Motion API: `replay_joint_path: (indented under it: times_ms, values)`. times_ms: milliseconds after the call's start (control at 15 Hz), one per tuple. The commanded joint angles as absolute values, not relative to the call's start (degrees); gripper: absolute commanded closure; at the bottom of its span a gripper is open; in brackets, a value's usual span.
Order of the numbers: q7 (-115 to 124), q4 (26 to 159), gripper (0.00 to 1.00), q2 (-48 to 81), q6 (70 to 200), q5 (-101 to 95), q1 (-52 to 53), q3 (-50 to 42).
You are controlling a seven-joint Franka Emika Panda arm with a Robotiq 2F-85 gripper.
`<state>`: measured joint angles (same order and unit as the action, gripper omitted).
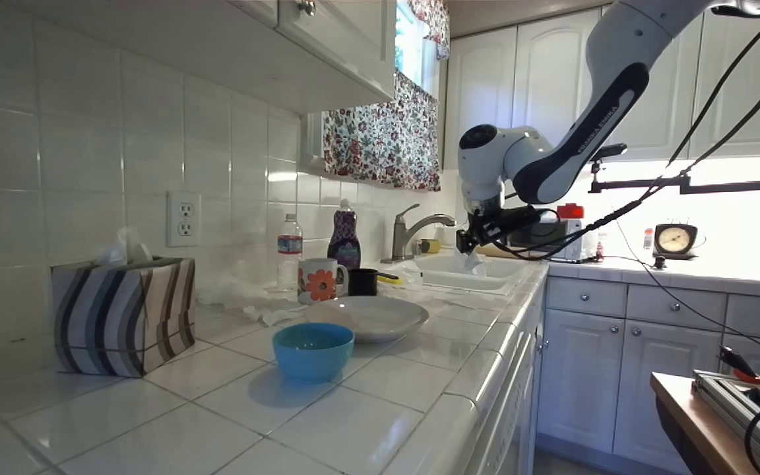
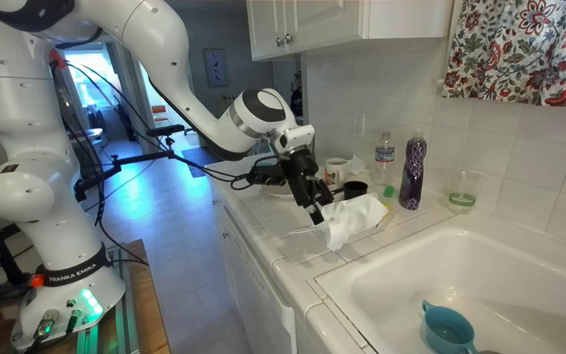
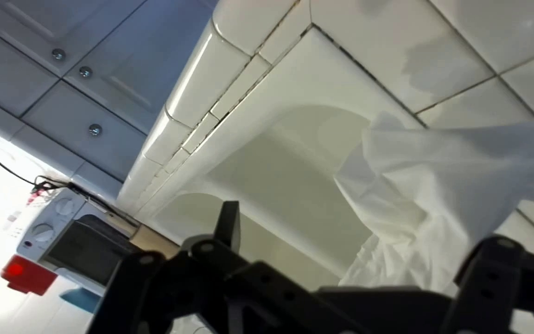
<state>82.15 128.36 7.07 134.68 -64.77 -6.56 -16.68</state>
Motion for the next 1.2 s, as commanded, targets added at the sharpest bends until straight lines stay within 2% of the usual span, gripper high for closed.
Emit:
replay_joint_path:
  times_ms: [0,67,667,800,1133]
  values:
    - [95.4,127.1,0.00,7.5,132.6,-69.8,-7.9,-15.5]
    - [97.3,127.0,0.00,7.9,132.7,-69.7,-8.2,-15.3]
    - [83.2,131.0,0.00,7.9,171.5,-66.7,-13.4,-16.6]
    - [85.1,130.2,0.00,7.9,167.8,-67.2,-12.5,-16.5]
    - [84.7,130.4,0.00,8.0,168.0,-67.1,-12.5,-16.6]
